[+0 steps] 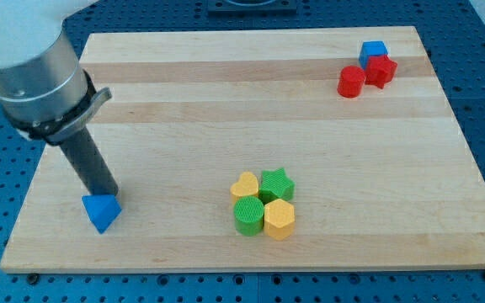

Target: Place the red blocks to the vertical top of the group of blocks

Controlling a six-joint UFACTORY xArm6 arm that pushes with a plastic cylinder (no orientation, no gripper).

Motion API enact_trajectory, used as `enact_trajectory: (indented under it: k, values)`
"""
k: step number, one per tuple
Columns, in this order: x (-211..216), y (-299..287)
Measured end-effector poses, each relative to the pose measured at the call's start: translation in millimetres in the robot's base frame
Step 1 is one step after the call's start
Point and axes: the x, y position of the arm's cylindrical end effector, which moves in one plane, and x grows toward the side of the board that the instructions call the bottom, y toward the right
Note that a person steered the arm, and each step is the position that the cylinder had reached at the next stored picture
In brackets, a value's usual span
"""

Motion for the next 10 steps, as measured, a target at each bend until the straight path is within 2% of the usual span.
enact_trajectory:
  k: [1, 2, 3, 4, 5, 6, 7, 8, 10]
  values:
    - [3, 0]
    - [-16, 13]
    - [-68, 62]
    - [-88, 158]
    - [-89, 269]
    - [-89, 307]
    - [-89, 315]
    - [-89, 368]
    - [-133, 486]
